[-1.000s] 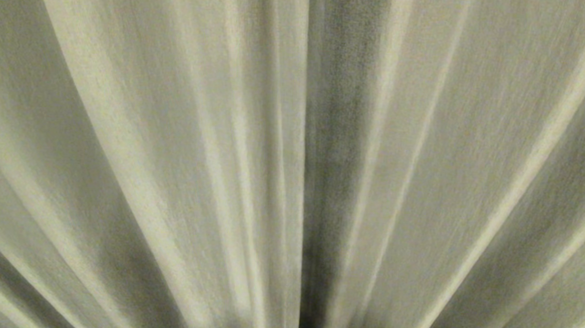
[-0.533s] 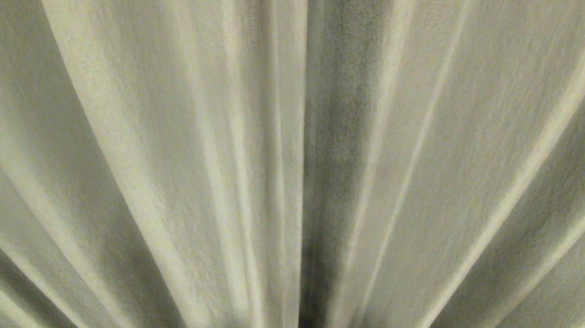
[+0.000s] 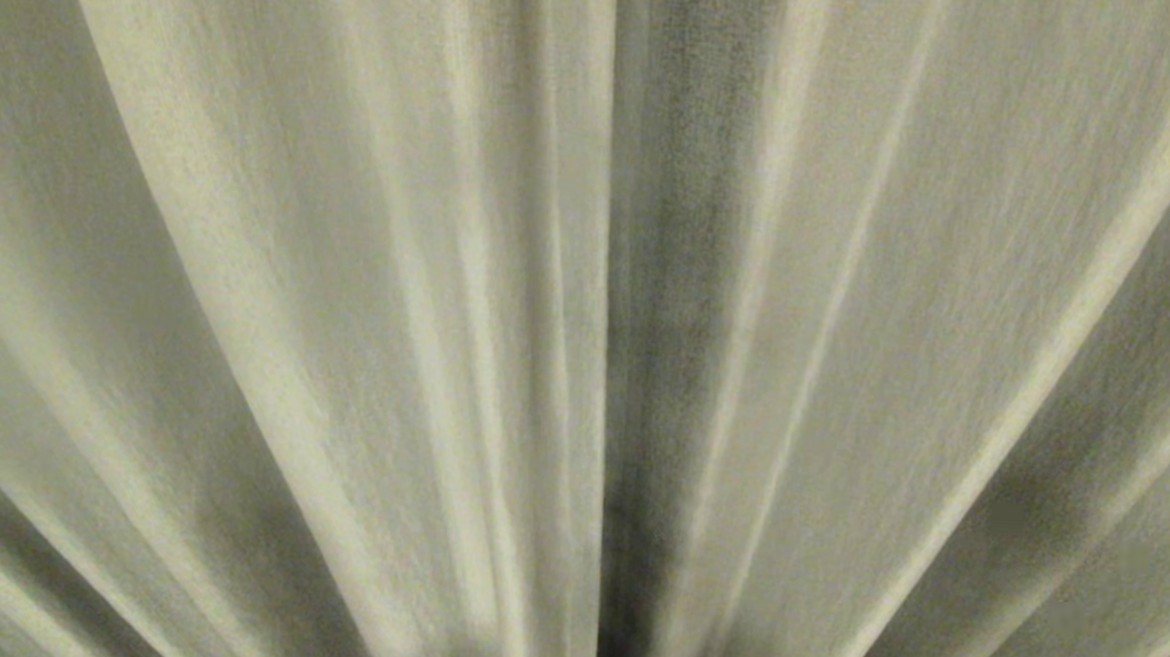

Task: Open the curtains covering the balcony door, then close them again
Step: Pull the outer curtains open on both sides

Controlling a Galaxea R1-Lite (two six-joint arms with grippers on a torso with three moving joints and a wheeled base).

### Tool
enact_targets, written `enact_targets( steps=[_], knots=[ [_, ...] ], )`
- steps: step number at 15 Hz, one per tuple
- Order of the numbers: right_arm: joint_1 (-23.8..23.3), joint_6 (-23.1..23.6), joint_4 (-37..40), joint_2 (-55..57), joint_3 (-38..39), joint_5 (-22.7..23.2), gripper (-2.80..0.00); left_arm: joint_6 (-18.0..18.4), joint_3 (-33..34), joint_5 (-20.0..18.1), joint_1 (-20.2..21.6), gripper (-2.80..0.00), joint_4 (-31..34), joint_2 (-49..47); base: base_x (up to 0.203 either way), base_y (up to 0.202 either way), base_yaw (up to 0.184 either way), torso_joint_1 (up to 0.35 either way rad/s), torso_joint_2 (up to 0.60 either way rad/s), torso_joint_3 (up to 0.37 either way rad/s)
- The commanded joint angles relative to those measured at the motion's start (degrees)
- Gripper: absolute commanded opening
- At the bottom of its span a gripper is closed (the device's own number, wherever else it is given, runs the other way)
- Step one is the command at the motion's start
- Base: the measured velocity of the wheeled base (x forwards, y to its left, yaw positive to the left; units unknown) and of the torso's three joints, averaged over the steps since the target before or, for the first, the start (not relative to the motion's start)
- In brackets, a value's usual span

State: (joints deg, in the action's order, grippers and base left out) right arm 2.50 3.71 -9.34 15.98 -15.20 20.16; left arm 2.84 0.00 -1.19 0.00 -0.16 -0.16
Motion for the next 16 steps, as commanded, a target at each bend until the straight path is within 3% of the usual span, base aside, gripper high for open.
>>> enact_targets(
  steps=[1, 4, 5, 10, 13, 16],
  knots=[
    [3.33, -1.31, -4.49, 18.21, -9.61, 0.64, -2.8, -0.03, 0.0, 0.04, 0.08, -2.8, -0.02, 0.16, 0.0, 0.0, 0.0, 0.0, 0.0, 0.0],
    [6.78, -2.84, -8.77, 32.7, -25.56, 1.01, -2.8, -0.03, 0.0, -0.04, 0.02, -2.8, -0.02, 0.16, 0.0, 0.0, 0.0, 0.0, 0.0, 0.0],
    [7.33, -3.11, -9.59, 36.57, -29.65, 1.06, 0.0, -0.03, 0.0, 0.05, 0.01, -2.8, -0.02, 0.16, 0.0, 0.0, 0.0, 0.0, 0.0, 0.0],
    [7.96, -1.64, -10.95, 50.71, -42.81, 0.56, 0.0, 0.06, 0.0, 0.05, 0.0, -2.8, -0.02, 0.16, 0.0, 0.0, 0.0, 0.0, 0.0, 0.0],
    [7.8, 2.12, -10.56, 56.3, -50.83, -7.1, 0.0, 0.0, 0.0, 0.05, 0.04, -2.8, -0.02, 0.16, 0.0, 0.0, 0.0, 0.0, 0.0, 0.0],
    [7.8, 2.49, -8.09, 55.13, -53.59, -8.18, 0.0, -0.03, 0.0, -0.04, 0.0, -2.8, -0.02, 0.16, 0.0, 0.0, 0.0, 0.0, 0.0, 0.0]
  ],
)
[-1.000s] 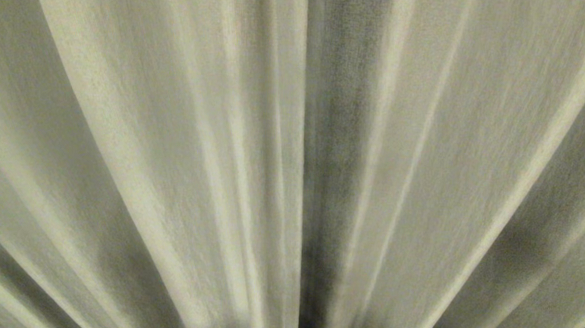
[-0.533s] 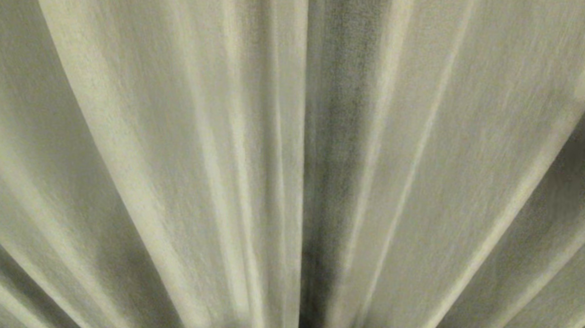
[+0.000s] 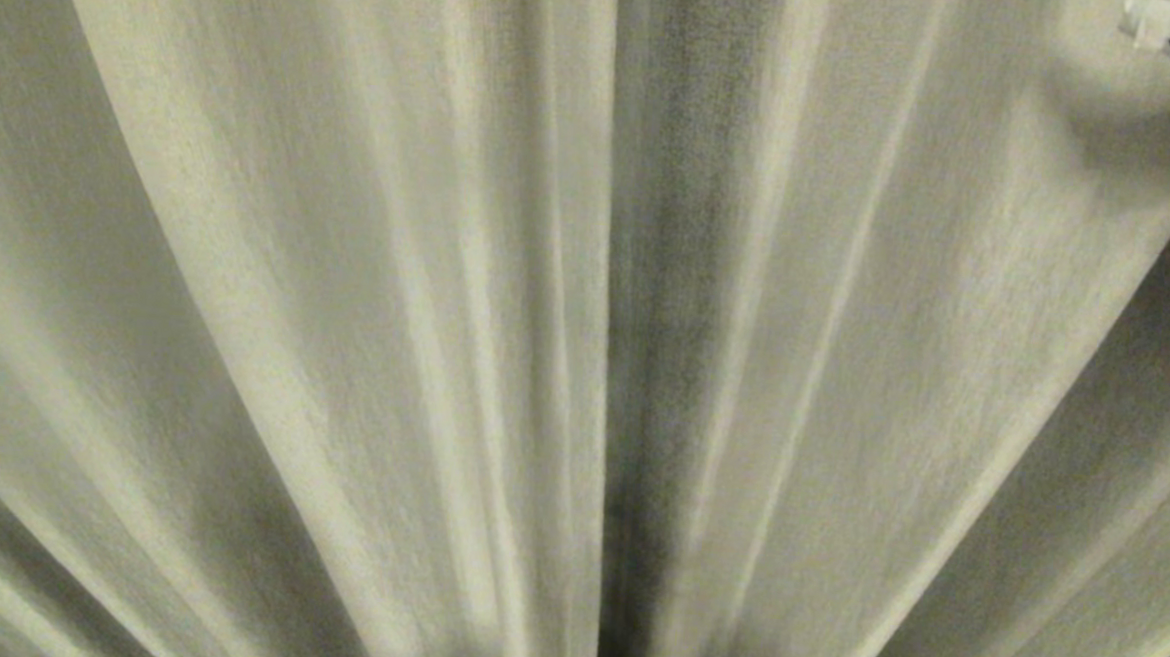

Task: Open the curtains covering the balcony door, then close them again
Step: Pull the outer curtains open on both sides

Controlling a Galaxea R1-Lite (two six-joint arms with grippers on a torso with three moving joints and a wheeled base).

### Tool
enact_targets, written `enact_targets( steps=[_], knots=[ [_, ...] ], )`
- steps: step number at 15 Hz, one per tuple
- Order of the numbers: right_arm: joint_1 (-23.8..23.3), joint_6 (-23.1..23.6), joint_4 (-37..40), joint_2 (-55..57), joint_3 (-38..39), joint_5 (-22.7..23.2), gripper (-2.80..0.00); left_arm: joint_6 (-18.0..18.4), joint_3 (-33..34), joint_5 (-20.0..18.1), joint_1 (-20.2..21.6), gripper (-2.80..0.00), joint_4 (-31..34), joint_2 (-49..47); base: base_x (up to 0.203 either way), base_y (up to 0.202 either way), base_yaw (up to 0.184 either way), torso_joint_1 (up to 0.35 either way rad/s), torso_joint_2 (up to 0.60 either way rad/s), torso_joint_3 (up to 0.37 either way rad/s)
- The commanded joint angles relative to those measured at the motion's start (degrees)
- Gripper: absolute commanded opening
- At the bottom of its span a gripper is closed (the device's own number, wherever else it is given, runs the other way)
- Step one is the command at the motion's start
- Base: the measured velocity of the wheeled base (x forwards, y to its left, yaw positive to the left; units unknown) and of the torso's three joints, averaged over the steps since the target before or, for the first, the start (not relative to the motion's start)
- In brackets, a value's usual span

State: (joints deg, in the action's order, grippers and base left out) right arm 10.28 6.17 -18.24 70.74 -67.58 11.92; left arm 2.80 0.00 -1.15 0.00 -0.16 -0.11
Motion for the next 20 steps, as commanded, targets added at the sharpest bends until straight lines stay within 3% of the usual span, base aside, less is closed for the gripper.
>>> enact_targets(
  steps=[1, 7, 10, 16, 20],
  knots=[
    [0.07, -0.04, 2.61, -1.24, -1.26, 0.1, 0.0, 0.02, 0.0, -0.02, 0.08, -2.8, -0.02, 0.11, 0.0, 0.0, 0.0, 0.0, 0.0, 0.0],
    [0.41, -3.0, 15.85, -13.08, -1.06, 0.94, 0.0, 0.02, 0.0, 0.0, 0.0, -2.8, -0.02, 0.11, 0.0, 0.0, 0.0, 0.0, 0.0, 0.0],
    [0.45, -3.18, 18.36, -14.74, -0.87, 0.65, 0.0, 0.04, 0.0, 0.0, 0.03, -2.8, -0.02, 0.11, 0.0, 0.0, 0.0, 0.0, 0.0, 0.0],
    [0.35, -2.94, 12.76, -2.02, -4.57, 0.48, 0.0, 0.02, 0.0, 0.0, 0.07, -2.8, -0.02, 0.11, 0.0, 0.0, 0.0, 0.0, 0.0, 0.0],
    [0.21, -1.97, 6.47, 12.24, -14.45, 0.32, 0.0, 0.02, 0.0, 0.0, 0.09, -2.8, -0.02, 0.11, 0.0, 0.0, 0.0, 0.0, 0.0, 0.0]
  ],
)
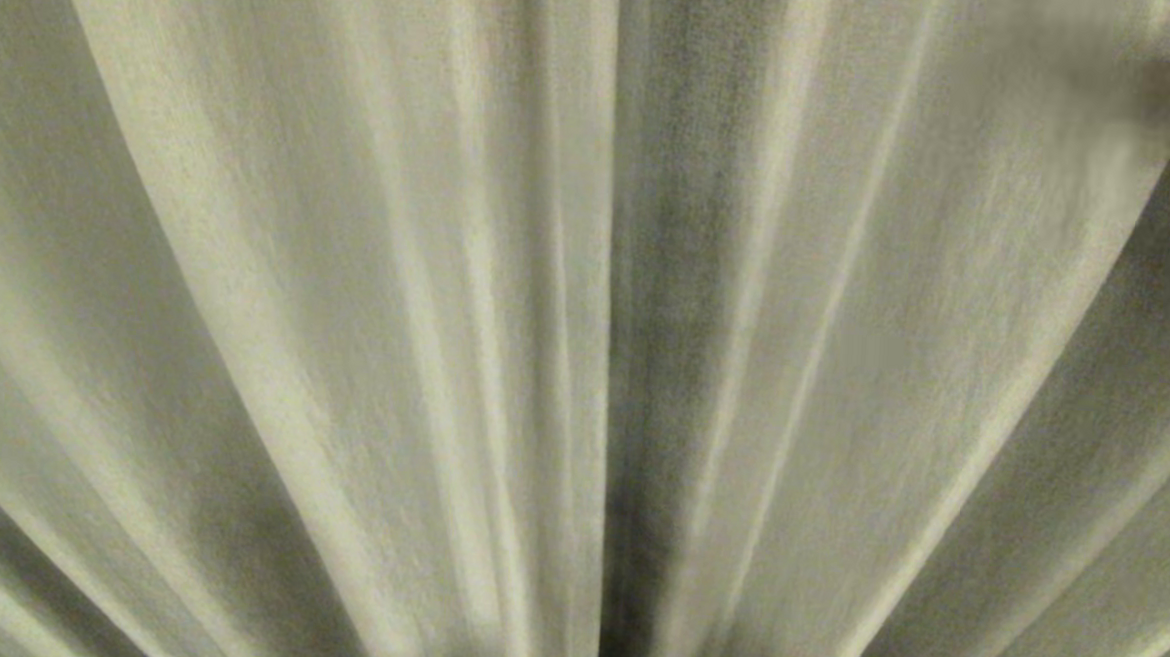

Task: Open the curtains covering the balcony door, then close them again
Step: Pull the outer curtains open on both sides

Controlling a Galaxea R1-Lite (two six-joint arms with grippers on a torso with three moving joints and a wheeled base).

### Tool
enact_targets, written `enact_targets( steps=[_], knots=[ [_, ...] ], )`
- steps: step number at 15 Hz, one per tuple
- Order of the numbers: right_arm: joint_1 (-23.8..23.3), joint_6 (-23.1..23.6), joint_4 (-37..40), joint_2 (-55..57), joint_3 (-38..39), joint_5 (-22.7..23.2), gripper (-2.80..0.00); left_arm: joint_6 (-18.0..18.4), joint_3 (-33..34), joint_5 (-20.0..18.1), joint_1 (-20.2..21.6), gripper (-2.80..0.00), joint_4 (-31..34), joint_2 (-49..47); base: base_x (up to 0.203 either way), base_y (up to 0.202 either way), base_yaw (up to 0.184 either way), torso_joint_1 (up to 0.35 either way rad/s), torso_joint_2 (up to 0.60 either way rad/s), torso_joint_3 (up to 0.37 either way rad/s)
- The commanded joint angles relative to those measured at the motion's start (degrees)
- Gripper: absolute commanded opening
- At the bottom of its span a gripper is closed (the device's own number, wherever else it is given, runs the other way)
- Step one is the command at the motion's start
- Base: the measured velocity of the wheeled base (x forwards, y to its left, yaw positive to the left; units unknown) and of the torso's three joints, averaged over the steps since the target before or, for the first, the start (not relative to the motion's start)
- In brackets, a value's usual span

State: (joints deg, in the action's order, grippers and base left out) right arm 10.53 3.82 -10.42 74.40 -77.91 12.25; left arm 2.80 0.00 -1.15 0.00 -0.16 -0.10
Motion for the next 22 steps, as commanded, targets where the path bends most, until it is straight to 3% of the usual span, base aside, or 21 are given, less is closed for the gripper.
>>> enact_targets(
  steps=[1, 4, 8, 10, 16, 17, 22],
  knots=[
    [-0.13, 1.24, -2.7, 12.09, -7.45, -0.38, 0.0, 0.01, 0.0, 0.0, 0.09, -2.8, -0.02, 0.1, 0.0, 0.0, 0.0, 0.0, 0.0, 0.0],
    [-0.16, 2.91, -4.93, 19.39, -15.7, -2.16, 0.0, 0.09, 0.0, 0.0, 0.09, -2.8, -0.02, 0.1, 0.0, 0.0, 0.0, 0.0, 0.0, 0.0],
    [-0.24, 5.23, -5.48, 23.18, -20.67, -3.13, 0.0, 0.01, 0.0, 0.0, 0.04, -2.8, -0.02, 0.1, 0.0, 0.0, 0.0, 0.0, 0.0, 0.0],
    [-0.16, 5.91, -5.56, 24.65, -22.3, -5.16, 0.0, 0.01, 0.0, 0.0, 0.09, -2.8, -0.02, 0.1, 0.0, 0.0, 0.0, 0.0, 0.0, 0.0],
    [0.02, 6.2, -5.58, 25.01, -23.61, -5.22, 0.0, 0.01, 0.0, 0.0, 0.04, -2.8, -0.02, 0.1, 0.0, 0.0, 0.0, 0.0, 0.0, 0.0],
    [0.1, 6.12, -5.58, 24.92, -23.7, -5.13, -2.8, 0.01, 0.0, 0.0, 0.03, -2.8, -0.02, 0.1, 0.0, 0.0, 0.0, 0.0, 0.0, 0.0],
    [0.54, 5.85, -4.7, 22.88, -23.51, -5.13, -2.8, 0.01, 0.0, 0.0, 0.0, -2.8, -0.02, 0.1, 0.0, 0.0, 0.0, 0.0, 0.0, 0.0]
  ],
)
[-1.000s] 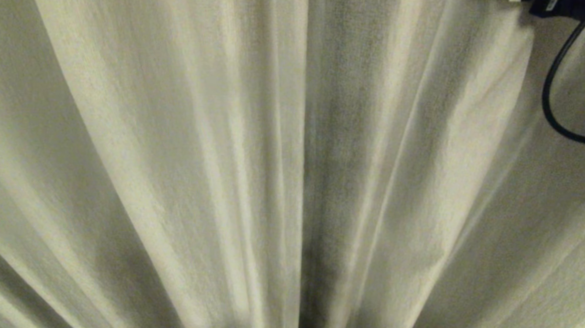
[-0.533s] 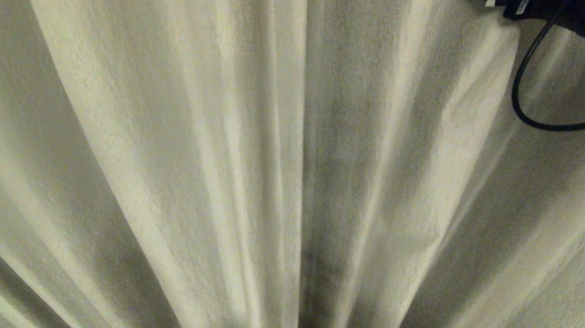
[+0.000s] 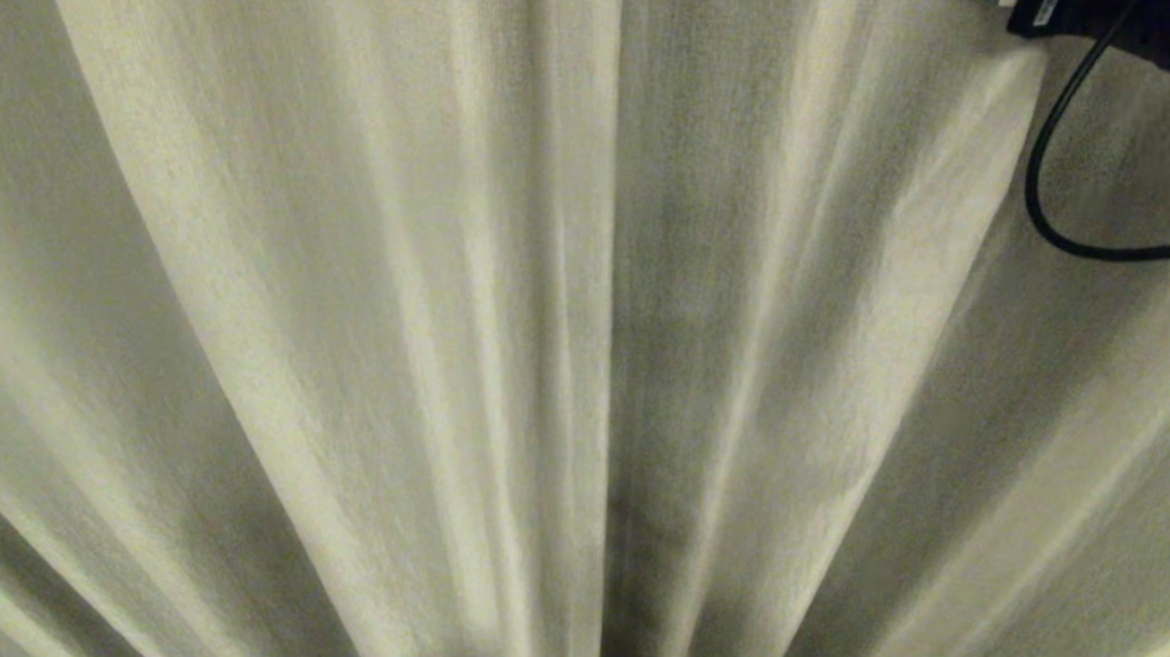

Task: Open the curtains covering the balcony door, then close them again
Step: Pull the outer curtains open on both sides

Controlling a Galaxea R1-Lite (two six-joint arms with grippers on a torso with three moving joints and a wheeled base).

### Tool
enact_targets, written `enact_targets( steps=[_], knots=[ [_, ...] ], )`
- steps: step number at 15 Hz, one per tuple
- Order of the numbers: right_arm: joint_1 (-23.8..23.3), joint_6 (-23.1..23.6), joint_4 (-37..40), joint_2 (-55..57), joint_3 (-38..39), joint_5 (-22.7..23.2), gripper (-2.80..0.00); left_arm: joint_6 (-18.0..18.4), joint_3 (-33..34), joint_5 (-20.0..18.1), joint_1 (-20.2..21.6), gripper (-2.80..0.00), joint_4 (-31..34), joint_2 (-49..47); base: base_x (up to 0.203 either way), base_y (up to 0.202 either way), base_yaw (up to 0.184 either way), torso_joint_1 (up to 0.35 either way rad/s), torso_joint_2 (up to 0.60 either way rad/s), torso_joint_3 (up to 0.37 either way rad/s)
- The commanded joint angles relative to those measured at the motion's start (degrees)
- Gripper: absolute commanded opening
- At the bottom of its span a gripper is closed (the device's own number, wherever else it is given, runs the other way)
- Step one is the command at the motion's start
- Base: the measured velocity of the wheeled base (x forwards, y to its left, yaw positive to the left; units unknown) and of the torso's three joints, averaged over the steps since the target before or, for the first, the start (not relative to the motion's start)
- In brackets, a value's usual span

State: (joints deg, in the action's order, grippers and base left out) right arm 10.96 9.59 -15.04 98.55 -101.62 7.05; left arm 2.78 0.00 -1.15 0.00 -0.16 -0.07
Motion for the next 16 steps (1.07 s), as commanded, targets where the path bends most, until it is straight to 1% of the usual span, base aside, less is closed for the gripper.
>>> enact_targets(
  steps=[1, 7, 9, 12, 16],
  knots=[
    [0.19, -0.01, 0.01, -1.62, 0.37, 0.08, -2.8, 0.03, 0.0, 0.0, 0.05, -2.8, -0.02, 0.07, 0.0, 0.0, 0.0, 0.0, 0.0, 0.0],
    [0.03, -0.1, -0.26, -2.67, 0.02, 0.02, -2.8, 0.03, 0.0, 0.0, 0.02, -2.8, -0.02, 0.07, 0.0, 0.0, 0.0, 0.0, 0.0, 0.0],
    [-1.25, -0.11, -0.34, -3.34, 0.1, -0.04, -2.8, 0.03, 0.0, 0.0, 0.0, -2.8, -0.02, 0.07, 0.0, 0.0, 0.0, 0.0, 0.0, 0.0],
    [-6.52, -0.1, -0.2, -3.93, 0.02, -0.05, -2.8, 0.03, 0.0, 0.0, 0.03, -2.8, -0.02, 0.07, 0.0, 0.0, 0.0, 0.0, 0.0, 0.0],
    [-16.11, -0.35, -0.22, -4.72, -0.58, 0.04, -2.8, 0.03, 0.0, 0.0, 0.01, -2.8, -0.02, 0.07, 0.0, 0.0, 0.0, 0.0, 0.0, 0.0]
  ],
)
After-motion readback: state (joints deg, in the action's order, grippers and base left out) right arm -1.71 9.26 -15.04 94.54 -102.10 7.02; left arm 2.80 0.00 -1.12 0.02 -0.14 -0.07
